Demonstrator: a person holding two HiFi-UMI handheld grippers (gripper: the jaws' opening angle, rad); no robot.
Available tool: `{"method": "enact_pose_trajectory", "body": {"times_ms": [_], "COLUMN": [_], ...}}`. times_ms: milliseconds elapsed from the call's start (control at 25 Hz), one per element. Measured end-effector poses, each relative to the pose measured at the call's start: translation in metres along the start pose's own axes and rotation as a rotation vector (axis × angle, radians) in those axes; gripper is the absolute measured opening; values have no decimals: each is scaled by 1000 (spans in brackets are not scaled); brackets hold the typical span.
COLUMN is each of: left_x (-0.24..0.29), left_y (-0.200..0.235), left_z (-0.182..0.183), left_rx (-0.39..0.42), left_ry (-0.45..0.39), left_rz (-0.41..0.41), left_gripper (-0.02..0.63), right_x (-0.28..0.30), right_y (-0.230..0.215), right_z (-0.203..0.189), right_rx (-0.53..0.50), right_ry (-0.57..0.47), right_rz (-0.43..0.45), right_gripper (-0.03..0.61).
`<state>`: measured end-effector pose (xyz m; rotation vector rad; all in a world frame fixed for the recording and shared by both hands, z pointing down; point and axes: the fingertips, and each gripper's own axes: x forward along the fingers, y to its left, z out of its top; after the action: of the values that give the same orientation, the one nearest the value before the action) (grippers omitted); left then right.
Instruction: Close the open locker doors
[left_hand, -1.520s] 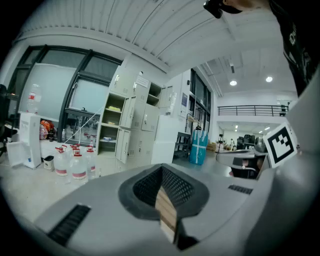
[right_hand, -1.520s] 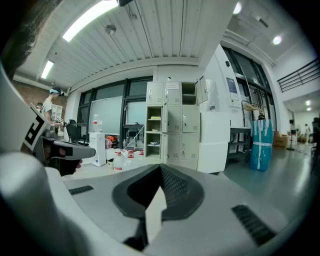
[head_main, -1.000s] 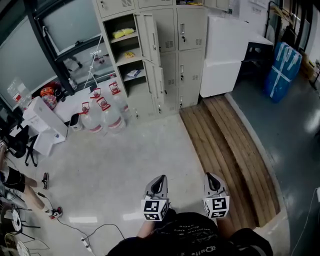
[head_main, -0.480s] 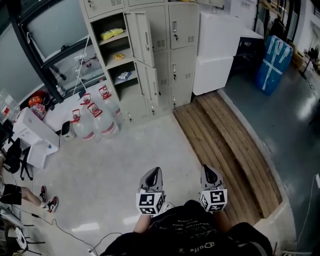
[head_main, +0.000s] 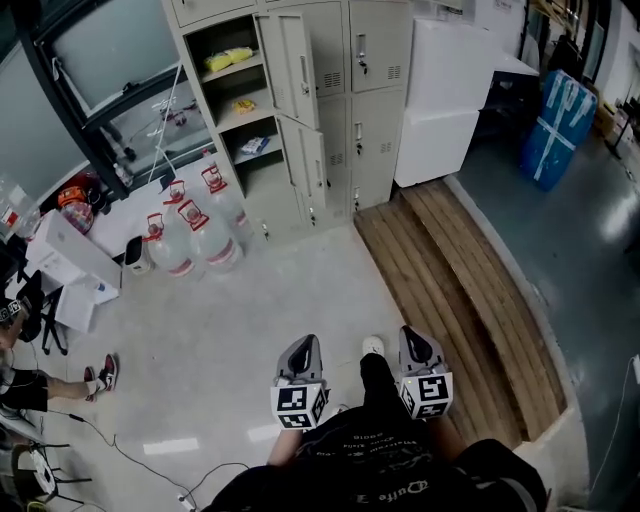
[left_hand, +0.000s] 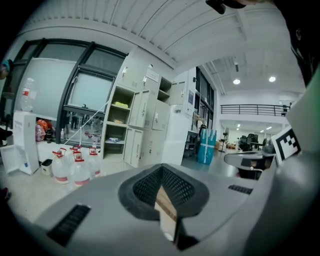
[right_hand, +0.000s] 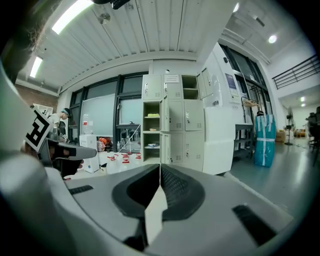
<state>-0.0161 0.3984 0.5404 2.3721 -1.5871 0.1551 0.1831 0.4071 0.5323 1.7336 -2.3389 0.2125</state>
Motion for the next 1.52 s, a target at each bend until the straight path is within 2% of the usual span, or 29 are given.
{"method": "enact_pose_trajectory", "body": {"times_ms": [160,480,800,1080,1240,1520], "left_x": [15,71,152,209,230,251], "left_y": [14,39,48,51,54,67], "left_z": [-4,13,51,50,58,58], "left_rx": [-6,-35,-45,-76,-122,-94], "left_ry": [18,17,-25,-21,-37,-24], "left_rz": [46,129,197,274,301,318], "left_gripper": [8,8,8,8,8,8], "right_x": [31,118,218,276,296,316], "right_y": [-2,-15,-54,-87,-105,-108], "right_z": [-4,17,55,58,61,59], "right_rx": [7,-17,-1,-18,-14,-2], "right_ry": [13,20,-10,14,34,52], "right_rz": [45,169,282,367,376,389], "right_gripper": [6,6,7,7,8,8]}}
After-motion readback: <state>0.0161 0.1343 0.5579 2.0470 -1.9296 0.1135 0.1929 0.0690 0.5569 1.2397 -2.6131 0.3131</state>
